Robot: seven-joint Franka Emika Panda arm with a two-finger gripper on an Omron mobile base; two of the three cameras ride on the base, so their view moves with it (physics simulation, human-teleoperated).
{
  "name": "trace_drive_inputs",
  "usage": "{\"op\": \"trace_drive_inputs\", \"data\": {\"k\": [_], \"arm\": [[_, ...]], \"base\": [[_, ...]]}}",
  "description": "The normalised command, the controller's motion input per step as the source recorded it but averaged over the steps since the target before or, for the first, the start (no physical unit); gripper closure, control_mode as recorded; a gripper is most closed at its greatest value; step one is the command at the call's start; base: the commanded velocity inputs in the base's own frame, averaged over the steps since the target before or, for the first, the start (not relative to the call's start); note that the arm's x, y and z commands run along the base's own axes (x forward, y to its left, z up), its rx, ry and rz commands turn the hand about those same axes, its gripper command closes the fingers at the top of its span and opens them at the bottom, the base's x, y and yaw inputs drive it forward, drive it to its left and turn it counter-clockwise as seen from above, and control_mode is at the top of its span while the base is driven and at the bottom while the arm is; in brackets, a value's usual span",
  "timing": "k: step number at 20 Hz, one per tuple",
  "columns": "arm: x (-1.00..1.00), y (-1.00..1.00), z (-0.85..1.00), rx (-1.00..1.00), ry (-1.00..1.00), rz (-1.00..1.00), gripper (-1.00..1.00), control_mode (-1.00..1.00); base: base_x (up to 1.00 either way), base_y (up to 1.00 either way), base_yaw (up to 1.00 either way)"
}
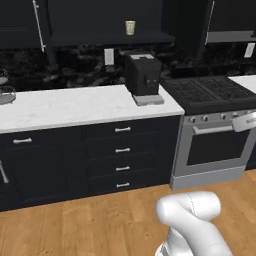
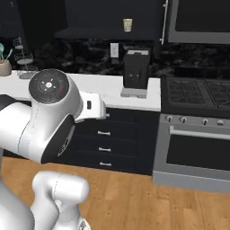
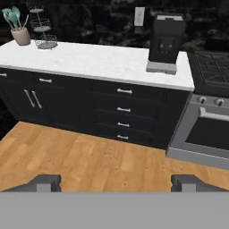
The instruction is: Gather all objects into one cabinet and sort the glasses and bowls to opposite sides.
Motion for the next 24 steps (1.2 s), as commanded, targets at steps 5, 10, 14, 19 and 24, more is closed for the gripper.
{"op": "trace_drive_inputs", "data": {"k": [5, 10, 14, 19, 24], "arm": [[0.00, 0.00, 0.00, 0.00, 0.00, 0.00, -1.00, 1.00], [0.00, 0.00, 0.00, 0.00, 0.00, 0.00, -1.00, 1.00], [0.00, 0.00, 0.00, 0.00, 0.00, 0.00, -1.00, 1.00], [0.00, 0.00, 0.00, 0.00, 0.00, 0.00, -1.00, 1.00], [0.00, 0.00, 0.00, 0.00, 0.00, 0.00, -1.00, 1.00]], "base": [[0.25, 0.14, 0.00], [0.91, -0.26, 0.00], [0.78, -1.00, 0.00], [-0.20, -0.23, 0.00], [-0.12, -0.04, 0.03]]}}
